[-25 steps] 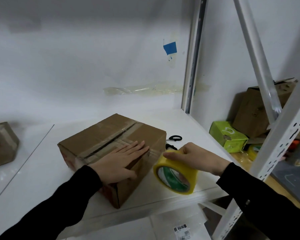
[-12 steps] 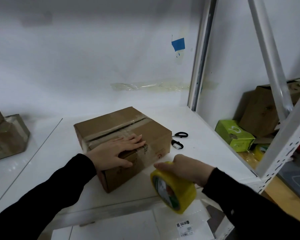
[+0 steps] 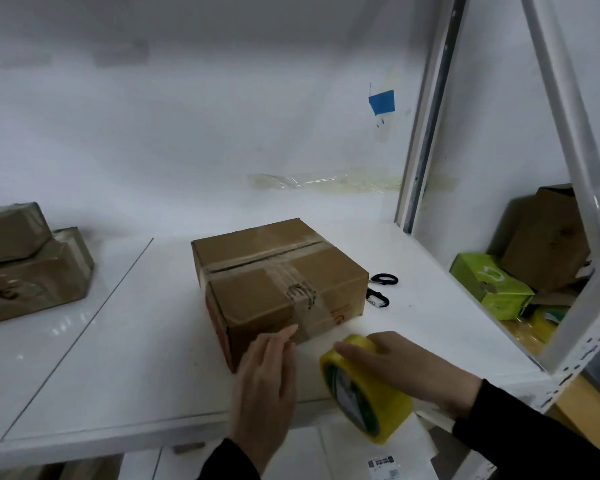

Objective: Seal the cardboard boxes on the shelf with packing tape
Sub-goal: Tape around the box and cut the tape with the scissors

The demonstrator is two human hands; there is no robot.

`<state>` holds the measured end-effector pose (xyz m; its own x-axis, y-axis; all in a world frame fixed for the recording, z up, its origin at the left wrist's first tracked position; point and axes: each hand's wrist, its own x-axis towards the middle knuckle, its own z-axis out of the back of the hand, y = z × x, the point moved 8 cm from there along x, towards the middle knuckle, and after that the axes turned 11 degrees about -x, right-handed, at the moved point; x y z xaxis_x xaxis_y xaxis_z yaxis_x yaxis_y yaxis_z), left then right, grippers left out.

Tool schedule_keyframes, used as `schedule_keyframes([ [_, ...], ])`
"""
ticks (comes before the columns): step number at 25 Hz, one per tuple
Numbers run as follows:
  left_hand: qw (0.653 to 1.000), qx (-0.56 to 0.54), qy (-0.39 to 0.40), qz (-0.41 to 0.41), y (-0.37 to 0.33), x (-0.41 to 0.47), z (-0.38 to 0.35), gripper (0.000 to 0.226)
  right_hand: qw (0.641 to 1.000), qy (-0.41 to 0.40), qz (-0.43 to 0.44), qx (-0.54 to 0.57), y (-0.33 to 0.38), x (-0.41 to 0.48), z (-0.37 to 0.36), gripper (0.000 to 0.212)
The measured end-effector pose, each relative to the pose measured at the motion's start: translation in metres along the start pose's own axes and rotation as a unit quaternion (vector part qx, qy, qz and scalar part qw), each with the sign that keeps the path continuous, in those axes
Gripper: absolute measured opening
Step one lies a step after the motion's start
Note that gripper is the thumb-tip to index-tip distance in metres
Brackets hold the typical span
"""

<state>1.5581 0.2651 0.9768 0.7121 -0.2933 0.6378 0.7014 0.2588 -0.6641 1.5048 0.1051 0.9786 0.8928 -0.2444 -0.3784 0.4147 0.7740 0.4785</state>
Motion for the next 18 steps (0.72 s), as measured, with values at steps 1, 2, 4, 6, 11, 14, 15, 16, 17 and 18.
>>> schedule_keyframes([
  [1, 0.996, -0.065, -0.008, 0.059, 0.003, 0.002, -0.005, 0.02, 1.0, -0.006, 0.022, 0.007, 0.0, -0.004, 0.0, 0.055],
  [2, 0.985, -0.124, -0.02, 0.12, 0.009, 0.004, -0.01, 0.016, 0.999, -0.002, 0.043, 0.034, -0.002, -0.005, -0.002, 0.055],
  [4, 0.953, -0.207, -0.036, 0.218, 0.017, 0.008, -0.018, 0.016, 0.991, -0.026, 0.073, 0.107, -0.01, -0.004, 0.009, 0.049],
  [6, 0.928, -0.264, -0.047, 0.258, 0.02, 0.011, -0.022, 0.018, 0.972, -0.174, 0.094, 0.131, -0.033, 0.011, 0.053, 0.032],
  [11, 0.914, -0.288, -0.028, 0.286, 0.022, 0.017, -0.027, 0.026, 0.939, -0.328, 0.099, -0.012, -0.069, 0.1, 0.108, 0.01],
  [14, 0.918, -0.271, 0.006, 0.289, 0.022, 0.025, -0.028, 0.028, 0.949, -0.299, 0.037, -0.098, -0.078, 0.159, 0.094, 0.027],
  [15, 0.919, -0.269, 0.012, 0.288, 0.022, 0.027, -0.027, 0.028, 0.946, -0.3, 0.012, -0.121, -0.082, 0.17, 0.092, 0.032],
  [16, 0.92, -0.27, 0.014, 0.285, 0.021, 0.028, -0.025, 0.027, 0.942, -0.305, -0.01, -0.139, -0.085, 0.176, 0.091, 0.035],
  [17, 0.92, -0.272, 0.015, 0.282, 0.02, 0.029, -0.024, 0.027, 0.939, -0.306, -0.026, -0.153, -0.087, 0.18, 0.092, 0.037],
  [18, 0.919, -0.274, 0.016, 0.283, 0.02, 0.029, -0.023, 0.027, 0.94, -0.297, -0.033, -0.164, -0.088, 0.182, 0.093, 0.037],
])
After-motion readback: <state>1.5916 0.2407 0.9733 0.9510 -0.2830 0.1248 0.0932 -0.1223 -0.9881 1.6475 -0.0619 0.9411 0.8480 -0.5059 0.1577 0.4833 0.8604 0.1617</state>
